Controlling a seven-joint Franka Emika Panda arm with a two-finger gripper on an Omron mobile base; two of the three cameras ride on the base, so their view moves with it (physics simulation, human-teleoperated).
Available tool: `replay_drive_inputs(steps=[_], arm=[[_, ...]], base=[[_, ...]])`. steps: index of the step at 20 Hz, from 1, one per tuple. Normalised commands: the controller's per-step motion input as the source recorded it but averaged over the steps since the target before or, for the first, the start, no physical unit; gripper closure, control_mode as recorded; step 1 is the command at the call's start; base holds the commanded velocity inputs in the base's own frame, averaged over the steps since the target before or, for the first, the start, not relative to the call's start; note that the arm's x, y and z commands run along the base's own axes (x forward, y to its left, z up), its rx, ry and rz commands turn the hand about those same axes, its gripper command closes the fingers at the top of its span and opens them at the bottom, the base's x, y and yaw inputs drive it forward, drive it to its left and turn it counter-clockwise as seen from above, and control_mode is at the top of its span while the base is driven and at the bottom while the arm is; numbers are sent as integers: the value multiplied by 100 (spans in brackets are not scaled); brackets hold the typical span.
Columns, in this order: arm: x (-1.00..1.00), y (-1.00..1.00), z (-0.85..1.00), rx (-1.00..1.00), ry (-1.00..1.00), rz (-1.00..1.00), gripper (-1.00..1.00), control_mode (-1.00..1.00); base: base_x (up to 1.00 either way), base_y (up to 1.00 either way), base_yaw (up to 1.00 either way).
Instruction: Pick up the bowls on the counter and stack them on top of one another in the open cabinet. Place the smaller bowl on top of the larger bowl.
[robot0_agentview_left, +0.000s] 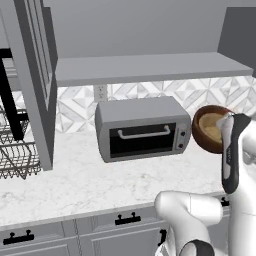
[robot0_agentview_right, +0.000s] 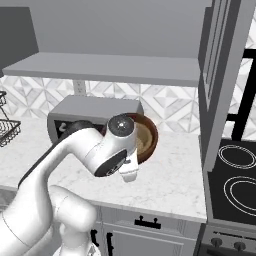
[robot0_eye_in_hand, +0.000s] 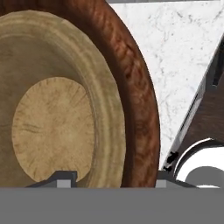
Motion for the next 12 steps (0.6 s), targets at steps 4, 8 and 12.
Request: replay_drive_inputs(steps=[4,8,12], arm=[[-4,71,100,0,-32,11,100,-100],[8,68,100,0,-15,9,100,-100],[25,54,100,0,-2,2,100,-100]], base=[[0,0,0],[0,0,0],[0,0,0]])
